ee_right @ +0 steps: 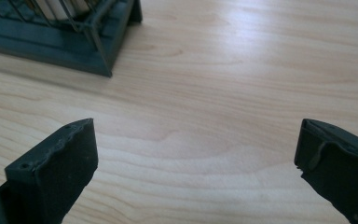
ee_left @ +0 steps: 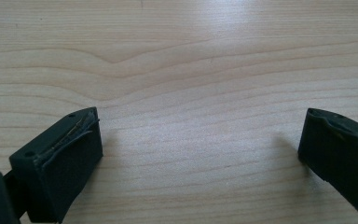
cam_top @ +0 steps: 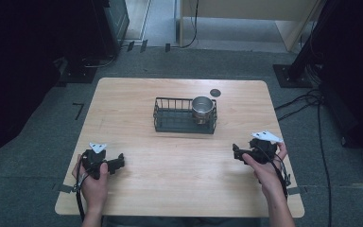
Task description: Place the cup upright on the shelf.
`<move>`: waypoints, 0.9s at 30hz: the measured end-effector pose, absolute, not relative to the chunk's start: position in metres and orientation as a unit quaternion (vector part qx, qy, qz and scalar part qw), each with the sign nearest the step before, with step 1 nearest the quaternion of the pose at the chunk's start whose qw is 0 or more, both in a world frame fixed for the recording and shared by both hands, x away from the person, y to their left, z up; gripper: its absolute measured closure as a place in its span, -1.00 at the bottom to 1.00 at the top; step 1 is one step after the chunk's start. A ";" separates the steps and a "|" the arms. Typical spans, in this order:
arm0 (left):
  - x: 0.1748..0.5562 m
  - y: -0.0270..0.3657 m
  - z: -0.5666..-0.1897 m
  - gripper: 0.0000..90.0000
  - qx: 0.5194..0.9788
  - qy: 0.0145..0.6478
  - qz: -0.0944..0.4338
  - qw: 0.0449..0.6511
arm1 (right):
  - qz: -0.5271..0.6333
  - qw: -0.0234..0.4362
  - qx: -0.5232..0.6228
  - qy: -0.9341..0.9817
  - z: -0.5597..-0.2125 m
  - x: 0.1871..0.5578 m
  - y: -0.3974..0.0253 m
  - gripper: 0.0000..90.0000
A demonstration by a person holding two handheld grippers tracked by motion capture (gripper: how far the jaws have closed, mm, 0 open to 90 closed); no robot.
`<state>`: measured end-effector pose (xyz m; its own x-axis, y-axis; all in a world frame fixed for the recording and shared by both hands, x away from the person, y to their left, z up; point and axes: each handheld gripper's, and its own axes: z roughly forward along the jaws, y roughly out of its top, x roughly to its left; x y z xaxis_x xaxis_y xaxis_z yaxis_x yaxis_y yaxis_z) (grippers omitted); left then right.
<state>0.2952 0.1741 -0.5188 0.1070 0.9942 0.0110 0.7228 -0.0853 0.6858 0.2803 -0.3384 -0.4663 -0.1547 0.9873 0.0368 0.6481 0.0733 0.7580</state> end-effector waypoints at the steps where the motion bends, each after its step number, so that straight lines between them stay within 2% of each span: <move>1: 0.295 0.174 -0.519 -1.00 0.693 0.620 0.250 0.271 | 0.328 0.259 0.596 0.685 -0.466 0.280 -0.338 -1.00; 19: 0.295 0.174 -0.519 -1.00 0.693 0.620 0.250 0.271 | 0.298 0.245 0.632 0.672 -0.516 0.246 -0.366 -1.00; 27: 0.295 0.174 -0.519 -1.00 0.693 0.619 0.250 0.271 | 0.284 0.250 0.637 0.672 -0.525 0.239 -0.371 -1.00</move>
<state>0.2951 0.1740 -0.5187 0.1075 0.9941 0.0112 0.7230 -0.0859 0.6855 0.2394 -0.3706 -0.5248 -0.0638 0.9976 0.0265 0.7131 0.0270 0.7006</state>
